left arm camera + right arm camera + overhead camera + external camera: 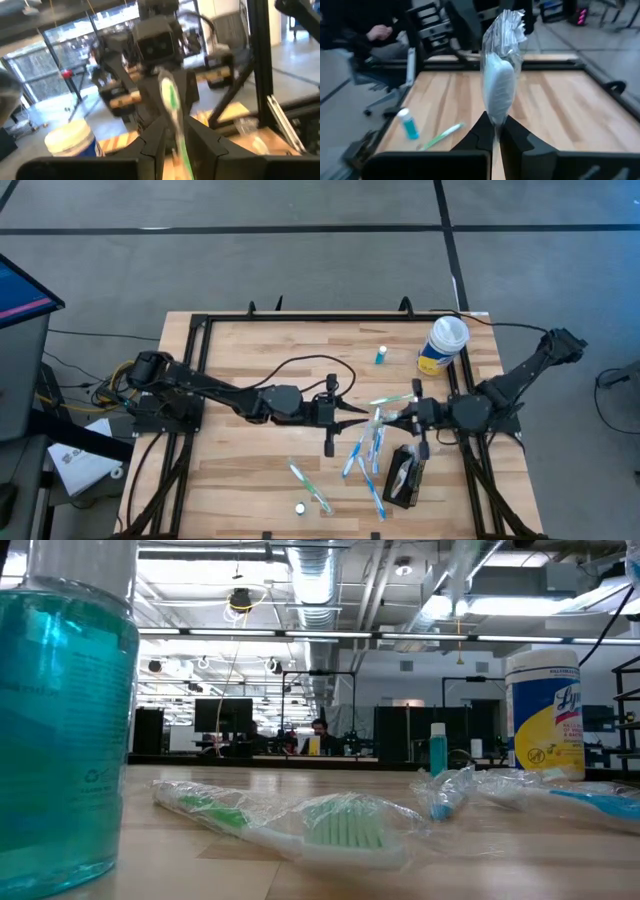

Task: Pick & Place toothbrushing station
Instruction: Put the green toothbrush into the black wire organizer

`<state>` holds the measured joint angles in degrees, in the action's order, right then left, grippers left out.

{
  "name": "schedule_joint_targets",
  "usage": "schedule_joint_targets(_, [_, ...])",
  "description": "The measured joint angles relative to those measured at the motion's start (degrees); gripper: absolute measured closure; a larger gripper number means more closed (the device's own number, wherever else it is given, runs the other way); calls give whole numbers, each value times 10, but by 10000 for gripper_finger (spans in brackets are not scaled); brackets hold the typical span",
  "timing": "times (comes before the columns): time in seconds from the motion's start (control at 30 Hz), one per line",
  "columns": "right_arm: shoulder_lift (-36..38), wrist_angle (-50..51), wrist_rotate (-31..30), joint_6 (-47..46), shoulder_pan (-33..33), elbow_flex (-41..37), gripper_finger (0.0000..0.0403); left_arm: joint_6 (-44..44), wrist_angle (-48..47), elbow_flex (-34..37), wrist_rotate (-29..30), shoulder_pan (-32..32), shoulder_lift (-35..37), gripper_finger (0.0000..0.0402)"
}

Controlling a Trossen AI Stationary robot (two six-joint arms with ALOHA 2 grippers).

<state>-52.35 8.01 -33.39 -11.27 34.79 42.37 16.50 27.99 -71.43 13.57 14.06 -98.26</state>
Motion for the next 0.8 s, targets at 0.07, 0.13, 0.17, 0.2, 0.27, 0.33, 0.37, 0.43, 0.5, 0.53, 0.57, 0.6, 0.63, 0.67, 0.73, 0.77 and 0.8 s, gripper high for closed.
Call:
schedule_joint_targets(0.07, [13,22,0,-20,13,0,400,0,-3,0,1,2,4,337])
schedule_joint_targets(0.13, [25,41,-1,-37,25,0,400,0,-8,0,1,5,8,338])
schedule_joint_targets(0.17, [29,44,-1,-43,32,0,400,-1,-8,0,1,7,9,340])
schedule_joint_targets(0.2, [33,50,-1,-49,38,0,400,-2,-8,0,1,7,9,341])
schedule_joint_targets(0.27, [41,62,-1,-53,49,0,400,-3,-11,0,1,7,9,343])
schedule_joint_targets(0.33, [47,79,-15,-66,59,0,400,-4,-13,0,1,9,9,345])
schedule_joint_targets(0.37, [50,91,-21,-77,63,0,400,-4,-13,0,1,9,9,346])
schedule_joint_targets(0.43, [57,114,-27,-98,68,0,400,-4,-17,0,1,9,9,347])
schedule_joint_targets(0.5, [60,134,-27,-121,69,0,400,-4,-24,0,1,9,9,348])
schedule_joint_targets(0.53, [60,139,-27,-129,69,0,401,-4,-25,0,1,9,9,348])
schedule_joint_targets(0.57, [60,146,-27,-134,69,1,402,-4,-26,0,1,9,9,348])
schedule_joint_targets(0.6, [60,160,-27,-140,69,4,402,-4,-26,0,1,9,9,348])
schedule_joint_targets(0.63, [60,174,-27,-147,69,9,402,-4,-26,0,1,9,9,348])
schedule_joint_targets(0.67, [59,189,-27,-156,69,16,402,-4,-27,0,1,9,9,348])
schedule_joint_targets(0.73, [58,218,-29,-172,69,29,402,-4,-27,0,1,9,8,348])
schedule_joint_targets(0.77, [58,233,-29,-179,69,36,402,-4,-27,0,1,9,8,348])
schedule_joint_targets(0.8, [57,244,-29,-185,69,41,402,-4,-28,0,1,9,8,348])
